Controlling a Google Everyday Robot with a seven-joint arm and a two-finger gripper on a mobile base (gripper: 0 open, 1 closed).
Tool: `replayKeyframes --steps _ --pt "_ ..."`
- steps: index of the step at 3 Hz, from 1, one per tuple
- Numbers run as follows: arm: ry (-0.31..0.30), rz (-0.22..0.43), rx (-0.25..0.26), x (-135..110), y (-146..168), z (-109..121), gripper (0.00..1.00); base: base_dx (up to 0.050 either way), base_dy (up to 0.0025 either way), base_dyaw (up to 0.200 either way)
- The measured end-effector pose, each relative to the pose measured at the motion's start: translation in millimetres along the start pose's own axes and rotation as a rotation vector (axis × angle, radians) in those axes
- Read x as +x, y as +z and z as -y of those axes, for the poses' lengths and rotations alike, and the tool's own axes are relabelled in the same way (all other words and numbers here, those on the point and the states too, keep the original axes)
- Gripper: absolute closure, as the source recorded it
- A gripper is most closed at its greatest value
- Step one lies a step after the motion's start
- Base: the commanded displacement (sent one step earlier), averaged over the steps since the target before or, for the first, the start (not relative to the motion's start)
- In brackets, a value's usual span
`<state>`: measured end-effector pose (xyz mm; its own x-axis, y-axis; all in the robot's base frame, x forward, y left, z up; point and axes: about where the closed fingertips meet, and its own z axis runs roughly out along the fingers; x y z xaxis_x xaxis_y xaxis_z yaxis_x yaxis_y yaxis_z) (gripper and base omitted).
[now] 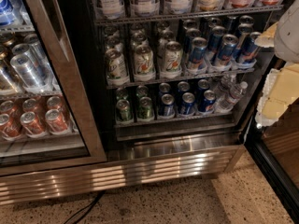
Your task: Close right fridge door
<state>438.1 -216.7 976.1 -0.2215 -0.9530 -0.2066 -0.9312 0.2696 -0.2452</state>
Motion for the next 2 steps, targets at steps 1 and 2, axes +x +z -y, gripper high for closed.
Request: replayKeyframes --steps 1,2 --pt "0.000 0.000 0.000 0.0 0.0 0.0 0.00 -0.049 0.00000 0.000" --pt "0.000 0.000 0.000 0.0 0.0 0.0 0.00 -0.050 0.00000 0.000"
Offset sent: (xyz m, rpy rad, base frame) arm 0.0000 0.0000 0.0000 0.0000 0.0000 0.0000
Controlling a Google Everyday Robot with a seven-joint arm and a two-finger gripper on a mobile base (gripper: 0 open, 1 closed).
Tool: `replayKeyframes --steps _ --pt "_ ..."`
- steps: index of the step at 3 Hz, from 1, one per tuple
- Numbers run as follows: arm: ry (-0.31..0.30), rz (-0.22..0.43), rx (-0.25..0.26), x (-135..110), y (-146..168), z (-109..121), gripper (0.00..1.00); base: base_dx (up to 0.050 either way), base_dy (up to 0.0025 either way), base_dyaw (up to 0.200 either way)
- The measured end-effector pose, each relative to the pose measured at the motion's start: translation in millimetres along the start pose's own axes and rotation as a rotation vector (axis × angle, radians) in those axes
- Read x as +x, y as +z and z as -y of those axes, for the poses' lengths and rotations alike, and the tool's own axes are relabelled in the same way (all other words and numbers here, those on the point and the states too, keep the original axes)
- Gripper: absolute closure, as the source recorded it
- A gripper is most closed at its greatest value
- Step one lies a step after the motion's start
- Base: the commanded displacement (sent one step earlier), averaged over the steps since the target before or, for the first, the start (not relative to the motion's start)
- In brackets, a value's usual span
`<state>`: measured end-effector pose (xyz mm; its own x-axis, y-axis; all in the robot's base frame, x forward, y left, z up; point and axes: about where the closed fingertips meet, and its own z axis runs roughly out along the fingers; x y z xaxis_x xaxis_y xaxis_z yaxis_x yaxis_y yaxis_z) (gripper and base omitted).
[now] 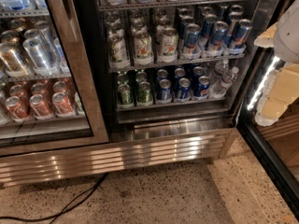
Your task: Close right fridge door
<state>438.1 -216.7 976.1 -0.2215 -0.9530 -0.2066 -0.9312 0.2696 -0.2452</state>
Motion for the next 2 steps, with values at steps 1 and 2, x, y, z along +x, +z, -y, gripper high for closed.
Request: replayKeyframes --steps 1,2 --pt "0.000 0.000 0.000 0.0 0.0 0.0 0.00 -0.049 -0.00002 0.000" --pt "0.000 0.000 0.000 0.0 0.0 0.0 0.00 -0.050 -0.00001 0.000"
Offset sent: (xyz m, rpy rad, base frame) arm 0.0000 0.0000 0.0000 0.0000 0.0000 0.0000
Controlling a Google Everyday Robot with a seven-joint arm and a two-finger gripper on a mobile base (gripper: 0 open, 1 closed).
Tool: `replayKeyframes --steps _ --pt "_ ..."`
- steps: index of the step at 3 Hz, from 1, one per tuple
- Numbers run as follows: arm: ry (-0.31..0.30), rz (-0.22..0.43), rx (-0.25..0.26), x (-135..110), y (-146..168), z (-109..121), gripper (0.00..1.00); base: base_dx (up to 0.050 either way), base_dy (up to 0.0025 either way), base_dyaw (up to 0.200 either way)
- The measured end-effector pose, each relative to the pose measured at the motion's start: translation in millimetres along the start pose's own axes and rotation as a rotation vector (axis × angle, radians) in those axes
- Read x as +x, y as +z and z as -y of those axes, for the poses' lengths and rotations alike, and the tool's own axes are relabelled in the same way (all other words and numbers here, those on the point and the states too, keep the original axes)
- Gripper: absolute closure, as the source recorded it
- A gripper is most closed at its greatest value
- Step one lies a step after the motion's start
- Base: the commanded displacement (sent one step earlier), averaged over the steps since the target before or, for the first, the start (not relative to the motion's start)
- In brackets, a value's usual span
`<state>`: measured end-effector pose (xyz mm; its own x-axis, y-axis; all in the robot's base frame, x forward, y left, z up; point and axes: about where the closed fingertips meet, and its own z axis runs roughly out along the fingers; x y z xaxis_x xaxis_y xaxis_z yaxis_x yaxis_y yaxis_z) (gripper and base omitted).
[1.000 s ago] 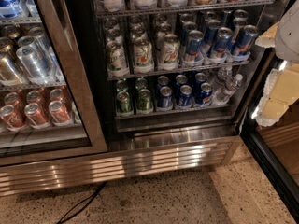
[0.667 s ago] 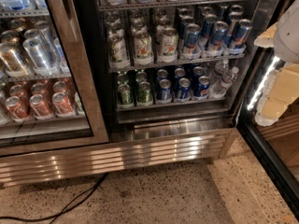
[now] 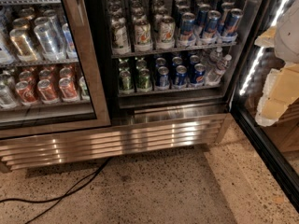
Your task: Close right fridge door
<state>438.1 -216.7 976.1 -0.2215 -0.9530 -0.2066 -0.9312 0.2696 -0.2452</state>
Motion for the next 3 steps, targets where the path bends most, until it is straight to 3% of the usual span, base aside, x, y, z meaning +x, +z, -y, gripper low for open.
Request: replayKeyframes --steps 3 --pt "0.000 0.000 0.000 0.0 0.0 0.0 0.00 -0.050 0.00001 0.000"
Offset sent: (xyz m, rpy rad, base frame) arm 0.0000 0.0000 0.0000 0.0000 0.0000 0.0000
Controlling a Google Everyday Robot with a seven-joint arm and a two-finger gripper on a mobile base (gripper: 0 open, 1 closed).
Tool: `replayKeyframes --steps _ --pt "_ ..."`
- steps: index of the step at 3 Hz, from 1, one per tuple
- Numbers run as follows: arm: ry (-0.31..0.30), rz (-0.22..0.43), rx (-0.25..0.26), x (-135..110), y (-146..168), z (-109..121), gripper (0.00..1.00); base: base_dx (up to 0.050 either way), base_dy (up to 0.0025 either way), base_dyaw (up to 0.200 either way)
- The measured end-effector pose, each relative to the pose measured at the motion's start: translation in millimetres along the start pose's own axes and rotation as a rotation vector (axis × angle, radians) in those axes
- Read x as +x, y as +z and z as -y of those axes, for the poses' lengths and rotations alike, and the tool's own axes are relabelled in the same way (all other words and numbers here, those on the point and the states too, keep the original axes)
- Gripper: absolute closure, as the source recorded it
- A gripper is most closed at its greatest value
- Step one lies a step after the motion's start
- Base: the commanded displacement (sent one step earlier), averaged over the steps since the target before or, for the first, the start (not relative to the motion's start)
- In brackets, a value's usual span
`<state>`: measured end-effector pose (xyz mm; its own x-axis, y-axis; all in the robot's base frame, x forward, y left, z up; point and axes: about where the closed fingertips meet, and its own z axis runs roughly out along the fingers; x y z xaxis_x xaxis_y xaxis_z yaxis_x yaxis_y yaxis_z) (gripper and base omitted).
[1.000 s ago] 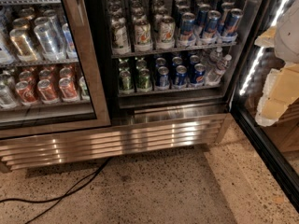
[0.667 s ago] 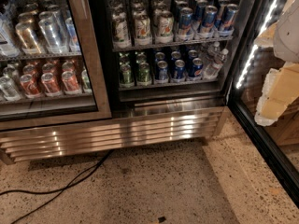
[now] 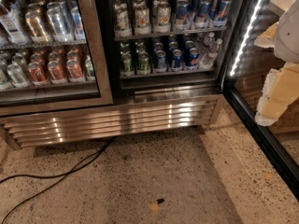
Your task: Close right fridge door
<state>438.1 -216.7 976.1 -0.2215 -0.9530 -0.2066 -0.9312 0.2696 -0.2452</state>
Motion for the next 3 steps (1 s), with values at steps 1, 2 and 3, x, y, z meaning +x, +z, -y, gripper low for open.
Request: replayKeyframes --steps 1,2,3 --pt "0.000 0.000 0.000 0.0 0.0 0.0 0.00 -0.049 -0.00006 0.000" --pt "0.000 0.000 0.000 0.0 0.0 0.0 0.00 0.000 0.00011 -0.197" --pt "0.000 0.000 0.000 0.0 0.0 0.0 0.00 0.000 -0.00001 -0.188"
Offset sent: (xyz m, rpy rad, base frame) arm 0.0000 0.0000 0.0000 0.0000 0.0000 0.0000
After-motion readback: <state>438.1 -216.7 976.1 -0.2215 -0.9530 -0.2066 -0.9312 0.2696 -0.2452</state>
